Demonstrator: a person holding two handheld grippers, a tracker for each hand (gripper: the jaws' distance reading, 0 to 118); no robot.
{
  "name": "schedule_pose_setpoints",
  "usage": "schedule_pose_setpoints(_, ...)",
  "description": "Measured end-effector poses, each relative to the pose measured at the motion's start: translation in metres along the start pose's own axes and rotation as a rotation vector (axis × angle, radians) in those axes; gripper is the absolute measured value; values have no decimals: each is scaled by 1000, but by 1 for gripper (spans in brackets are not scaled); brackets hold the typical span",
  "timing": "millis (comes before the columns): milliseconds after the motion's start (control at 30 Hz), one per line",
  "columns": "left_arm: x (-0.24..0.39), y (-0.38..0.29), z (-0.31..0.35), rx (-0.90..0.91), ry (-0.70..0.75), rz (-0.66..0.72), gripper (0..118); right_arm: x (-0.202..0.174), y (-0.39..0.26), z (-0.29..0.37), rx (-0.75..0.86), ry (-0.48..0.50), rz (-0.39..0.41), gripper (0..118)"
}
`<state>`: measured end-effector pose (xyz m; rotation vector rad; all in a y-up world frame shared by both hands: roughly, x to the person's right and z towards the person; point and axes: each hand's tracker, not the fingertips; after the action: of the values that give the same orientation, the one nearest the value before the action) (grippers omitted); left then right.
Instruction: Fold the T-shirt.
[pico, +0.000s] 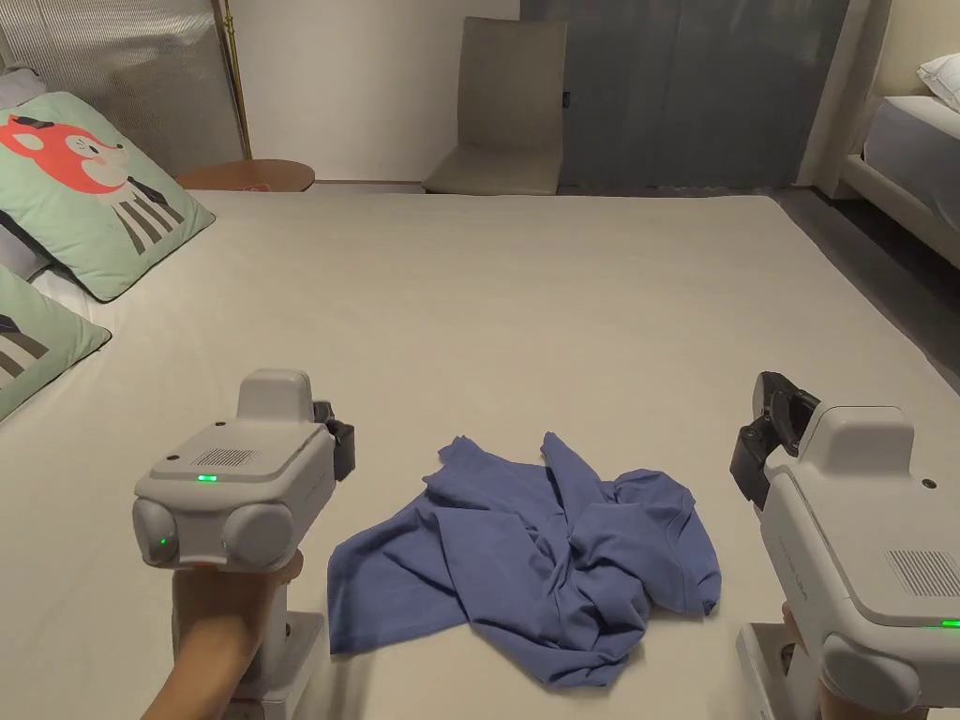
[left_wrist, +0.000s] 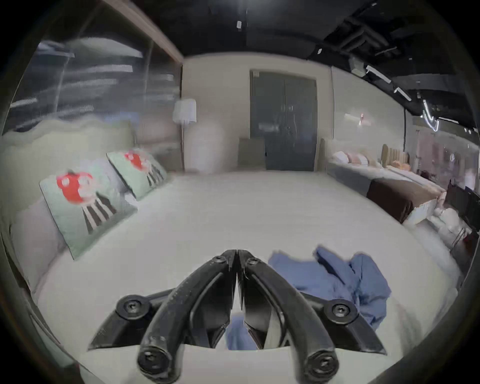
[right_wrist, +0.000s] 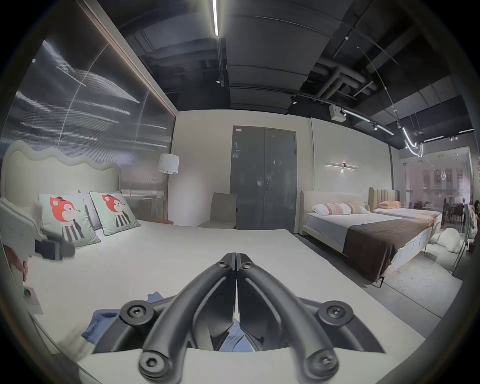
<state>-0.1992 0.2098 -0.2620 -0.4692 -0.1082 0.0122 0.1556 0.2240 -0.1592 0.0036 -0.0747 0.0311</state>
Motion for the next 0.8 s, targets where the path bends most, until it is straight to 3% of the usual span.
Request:
schedule_pose_setpoints(200,-3,-53,-45,-316,-70,80,0,3,-11,-4,-22,-6,-12,1)
schedule_pose_setpoints(367,-2,-91,-58,-394,-63,113,0,4,-21,-6,-53,-3,-10,1)
schedule_pose_setpoints(500,0,-103,-61,-432,-38,112,10,6,-29,-7,-71,-1,-14,1)
schedule_pose_setpoints(567,2,-108,-60,-454,-28,104,64,7,-31,-8,-79,-2,-17,1)
schedule_pose_setpoints(633,3,-112,-60,-462,-27,108,99,8,-33,-8,-85,-2,-18,1)
schedule_pose_setpoints(700,3,-116,-61,-466,-24,116,95,8,-34,-9,-88,-2,-19,1)
schedule_pose_setpoints(733,4,-118,-63,-476,-25,117,88,8,-34,-9,-90,-1,-21,1)
schedule_pose_setpoints(800,7,-123,-66,-502,-29,105,60,9,-35,-9,-91,0,-23,1)
